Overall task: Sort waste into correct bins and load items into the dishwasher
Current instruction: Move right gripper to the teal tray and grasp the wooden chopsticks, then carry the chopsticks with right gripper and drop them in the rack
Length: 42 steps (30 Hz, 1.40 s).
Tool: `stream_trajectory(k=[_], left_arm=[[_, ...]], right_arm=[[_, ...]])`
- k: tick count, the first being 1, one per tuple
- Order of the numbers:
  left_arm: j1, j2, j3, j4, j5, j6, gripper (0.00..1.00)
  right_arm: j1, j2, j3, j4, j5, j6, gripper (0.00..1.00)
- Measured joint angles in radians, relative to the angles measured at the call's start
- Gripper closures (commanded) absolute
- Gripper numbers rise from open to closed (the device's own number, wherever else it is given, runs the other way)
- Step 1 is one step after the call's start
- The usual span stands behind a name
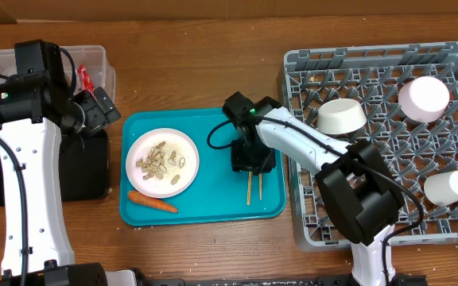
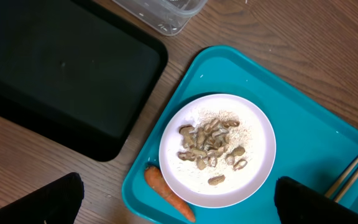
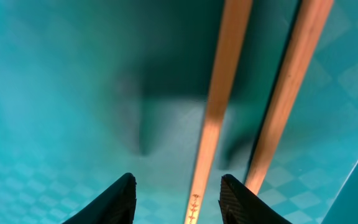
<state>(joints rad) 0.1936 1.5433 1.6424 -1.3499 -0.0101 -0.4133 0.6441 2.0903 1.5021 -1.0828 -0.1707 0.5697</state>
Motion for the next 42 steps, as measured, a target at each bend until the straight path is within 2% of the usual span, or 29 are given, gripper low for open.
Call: stream_trajectory(k=[4,8,10,14,21,29,38,42], left_arm=[[0.0,0.005,0.0,0.003,0.0,0.005,0.0],[0.0,0.021,0.0,0.004,0.0,0.006,0.0],[0.0,0.028,0.0,0.004,0.0,0.006,0.0],[0.0,0.032,0.0,0.005,0.0,0.006,0.0],[0.0,0.032,0.0,0.004,0.0,0.006,0.0],[0.0,0.032,0.0,0.005,0.003,0.006,0.0],[0.0,0.032,0.0,0.004,0.007,0.006,0.0],[0.0,0.032,0.0,0.005,0.007,0.006,0.0]], right_arm=[[0.0,0.0,-0.034,0.011,0.005,0.015,0.55],[0.003,-0.008,-0.051,0.026,0.008,0.022,0.73],[0.005,-0.01,-0.056,0.027,0.012,0.027,0.87],[0.005,-0.01,-0.058,0.03,0.013,0.034,0.96],[0.005,-0.01,-0.056,0.027,0.01,0.031,0.96],[-0.01,-0.025,0.055,-0.094,0.044,-0.033,0.96],[-0.16,-0.306,0.123,-0.3,0.148,-0.163,0.96],[-0.229,-0.338,0.126,-0.39,0.18,-0.233,0.96]])
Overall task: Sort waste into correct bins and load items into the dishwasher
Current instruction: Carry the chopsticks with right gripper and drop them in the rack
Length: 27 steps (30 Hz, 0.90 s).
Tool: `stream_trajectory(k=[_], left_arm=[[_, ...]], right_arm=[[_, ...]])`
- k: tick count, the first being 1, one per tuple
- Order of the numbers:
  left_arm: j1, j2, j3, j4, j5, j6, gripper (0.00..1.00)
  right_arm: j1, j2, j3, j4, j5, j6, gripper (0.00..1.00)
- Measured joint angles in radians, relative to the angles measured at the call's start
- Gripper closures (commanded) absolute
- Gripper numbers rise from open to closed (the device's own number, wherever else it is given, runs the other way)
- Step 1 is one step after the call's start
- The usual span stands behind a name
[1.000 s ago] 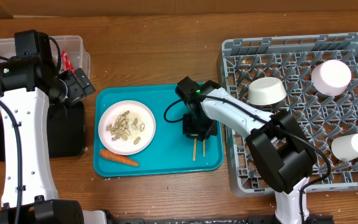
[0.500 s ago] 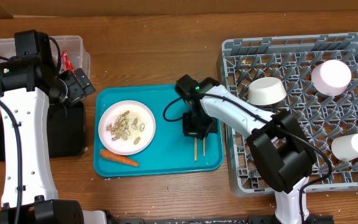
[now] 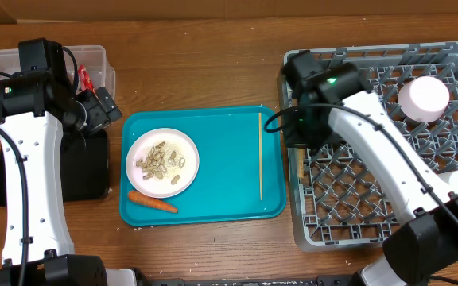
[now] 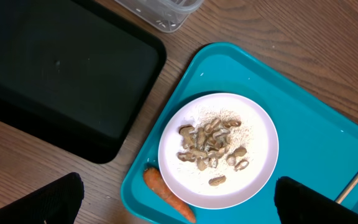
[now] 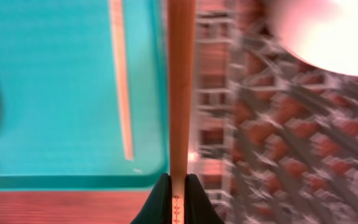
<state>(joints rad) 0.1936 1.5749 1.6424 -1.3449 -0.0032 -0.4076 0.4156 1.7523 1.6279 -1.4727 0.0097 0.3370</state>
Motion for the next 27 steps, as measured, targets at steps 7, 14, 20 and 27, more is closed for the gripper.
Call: stream_trajectory(k=[7,14,20,27], left_arm=[[0.0,0.0,0.0,0.001,0.0,0.0,0.0],[0.0,0.0,0.0,0.002,0.0,0.0,0.0],[0.0,0.0,0.0,0.003,0.0,0.0,0.0],[0.0,0.0,0.0,0.003,0.0,0.0,0.0]], right_arm=[[-0.007,0.007,-0.102,-0.008,0.024,-0.082,0.96],[-0.007,0.009,-0.243,0.058,0.056,-0.1,0.96],[-0.007,0.009,-0.262,0.07,0.06,-0.106,0.69],[-0.007,0.009,-0.187,0.017,0.071,-0.086,0.58]])
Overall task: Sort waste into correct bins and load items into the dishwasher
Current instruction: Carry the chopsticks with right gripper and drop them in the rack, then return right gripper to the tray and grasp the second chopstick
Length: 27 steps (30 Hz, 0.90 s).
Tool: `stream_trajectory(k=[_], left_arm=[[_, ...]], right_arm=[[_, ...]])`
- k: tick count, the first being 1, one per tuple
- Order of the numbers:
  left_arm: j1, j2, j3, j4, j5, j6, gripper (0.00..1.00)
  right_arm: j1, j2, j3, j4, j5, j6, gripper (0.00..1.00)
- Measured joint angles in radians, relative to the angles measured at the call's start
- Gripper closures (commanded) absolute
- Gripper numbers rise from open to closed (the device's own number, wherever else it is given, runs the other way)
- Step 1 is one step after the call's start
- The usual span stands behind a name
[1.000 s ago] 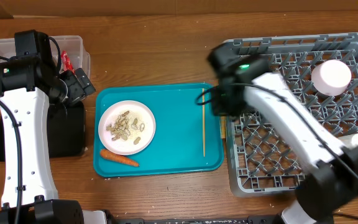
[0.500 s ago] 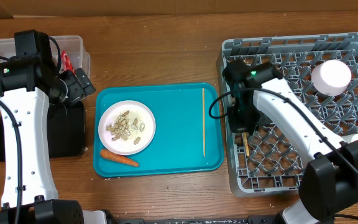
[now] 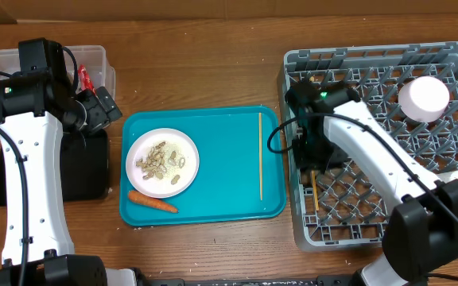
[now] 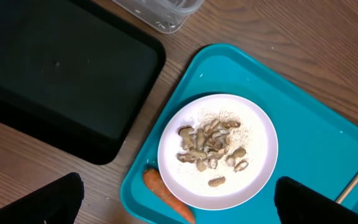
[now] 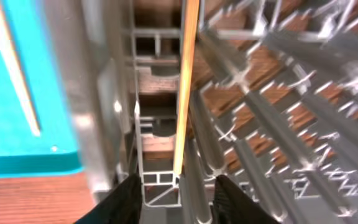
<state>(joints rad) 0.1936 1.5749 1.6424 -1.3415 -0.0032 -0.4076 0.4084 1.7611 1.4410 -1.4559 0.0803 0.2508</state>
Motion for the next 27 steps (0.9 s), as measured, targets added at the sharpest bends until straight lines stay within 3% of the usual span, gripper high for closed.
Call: stream_trajectory(k=[4,8,16,27], left_arm=[[0.0,0.0,0.0,0.0,0.0,0.004,0.0],[0.0,0.0,0.0,0.0,0.001,0.016,0.0],[0.0,0.0,0.0,0.0,0.004,0.019,0.0],[0.0,0.0,0.0,-0.001,0.015,0.019,0.0]], right_arm=[[0.001,0.0,0.19,0.007,-0.012,0.005,0.48],[0.007,-0.002,0.304,0.11,-0.074,0.007,0.47],[0.032,0.037,0.308,0.186,-0.187,0.008,0.46],[0.109,0.285,0.277,0.23,-0.204,0.053,0.44]])
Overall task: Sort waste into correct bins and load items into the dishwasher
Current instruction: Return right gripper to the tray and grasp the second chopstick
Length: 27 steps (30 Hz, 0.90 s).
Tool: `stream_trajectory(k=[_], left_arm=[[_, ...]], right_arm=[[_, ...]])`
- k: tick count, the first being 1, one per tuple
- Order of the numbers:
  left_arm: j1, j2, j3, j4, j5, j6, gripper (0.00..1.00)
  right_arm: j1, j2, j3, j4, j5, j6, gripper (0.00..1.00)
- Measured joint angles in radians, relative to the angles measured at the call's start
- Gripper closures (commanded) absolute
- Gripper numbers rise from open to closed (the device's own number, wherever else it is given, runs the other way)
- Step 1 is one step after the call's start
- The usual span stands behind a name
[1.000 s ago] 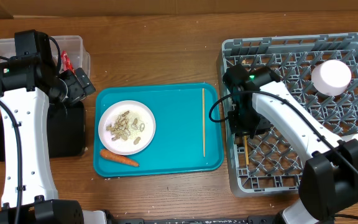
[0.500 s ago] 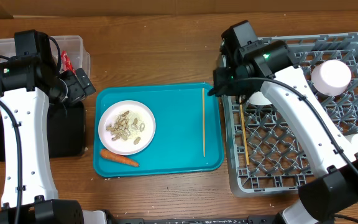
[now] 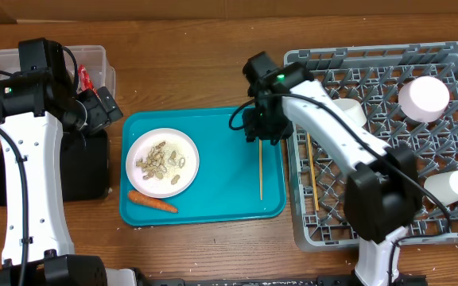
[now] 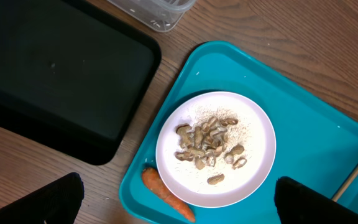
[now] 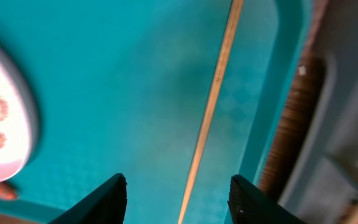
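A teal tray [image 3: 213,127] holds a white plate of peanut shells [image 3: 162,162], a carrot [image 3: 153,202] and one wooden chopstick [image 3: 261,167]. A second chopstick [image 3: 312,171] lies in the grey dish rack [image 3: 388,230]. My right gripper [image 3: 261,131] hovers open over the tray's right side, and the chopstick [image 5: 213,106] runs between its fingers [image 5: 114,199] below them. My left gripper [image 3: 94,110] hangs open and empty high over the black bin [image 4: 55,74], with the plate [image 4: 215,149] and carrot [image 4: 166,196] beneath its view.
A clear plastic container [image 3: 94,59] with a red scrap stands at the back left, beside the black bin [image 3: 82,171]. The rack holds two white cups [image 3: 424,97] [image 3: 449,187] and a white bowl [image 3: 348,111].
My right gripper has moved from over the rack's left side, where the chopstick lay between the tines, back to the tray, and is now open above the remaining chopstick. The left arm barely shifted.
My right gripper stood open around one of two chopsticks on the tray. Then it was shut on a chopstick at the rack's left edge. Then it was open with that chopstick lying in the rack, and now it is over the second one.
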<state>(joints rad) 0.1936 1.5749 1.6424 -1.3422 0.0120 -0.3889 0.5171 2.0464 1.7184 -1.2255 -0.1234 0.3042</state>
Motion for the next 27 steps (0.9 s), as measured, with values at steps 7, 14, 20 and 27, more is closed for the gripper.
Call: stream_trajectory(k=[7,14,20,27], left_arm=[[0.0,0.0,0.0,0.0,0.0,0.0,0.0],[0.0,0.0,0.0,0.0,0.001,0.0,0.01],[0.0,0.0,0.0,0.0,0.003,0.0,0.0],[0.0,0.0,0.0,0.0,0.003,0.0,0.0]], right_arm=[[0.001,0.123,-0.003,0.023,0.004,0.031,0.47],[0.001,0.187,-0.005,0.028,0.01,0.046,0.66],[0.0,0.193,-0.005,0.023,0.026,0.057,0.93],[0.0,0.193,-0.005,0.004,0.027,0.066,0.96]])
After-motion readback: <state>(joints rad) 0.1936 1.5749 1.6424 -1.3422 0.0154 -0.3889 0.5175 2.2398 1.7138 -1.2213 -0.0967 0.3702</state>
